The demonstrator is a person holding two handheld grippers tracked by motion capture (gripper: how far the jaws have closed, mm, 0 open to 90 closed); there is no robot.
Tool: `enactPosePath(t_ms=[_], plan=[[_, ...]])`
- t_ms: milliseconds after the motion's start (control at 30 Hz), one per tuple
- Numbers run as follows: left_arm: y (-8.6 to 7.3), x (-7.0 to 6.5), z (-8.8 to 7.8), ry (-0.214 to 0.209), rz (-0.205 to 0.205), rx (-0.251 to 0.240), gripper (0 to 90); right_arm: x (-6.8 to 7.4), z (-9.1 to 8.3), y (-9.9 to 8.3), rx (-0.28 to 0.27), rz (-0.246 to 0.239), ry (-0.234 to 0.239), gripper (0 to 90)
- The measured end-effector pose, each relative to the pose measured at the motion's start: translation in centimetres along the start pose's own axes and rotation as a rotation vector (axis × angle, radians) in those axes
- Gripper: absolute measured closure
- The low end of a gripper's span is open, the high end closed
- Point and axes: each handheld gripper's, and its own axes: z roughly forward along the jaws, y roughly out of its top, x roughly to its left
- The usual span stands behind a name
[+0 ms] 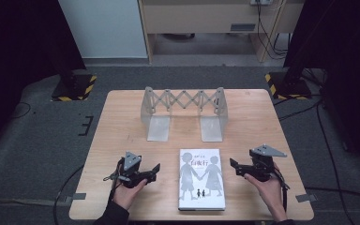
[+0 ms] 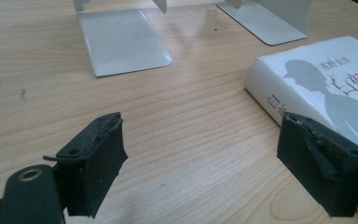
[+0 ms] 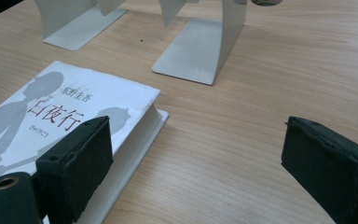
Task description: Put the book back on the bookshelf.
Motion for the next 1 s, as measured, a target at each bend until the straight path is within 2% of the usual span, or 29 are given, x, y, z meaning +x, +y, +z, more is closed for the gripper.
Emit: enactPosePath(t_ms=[467,1000], plan=[[-0.3,-2.8,1.4,-0.073,0.036,0.03,15.4,2.2,1.6,-0.6,0.044,-0.029,0.058,11.7],[-0.8,-5.1,2.5,-0.146,0.052,0.049,20.8,4.0,3.5,-1.7,0.092,-0.035,0.126,18.9]])
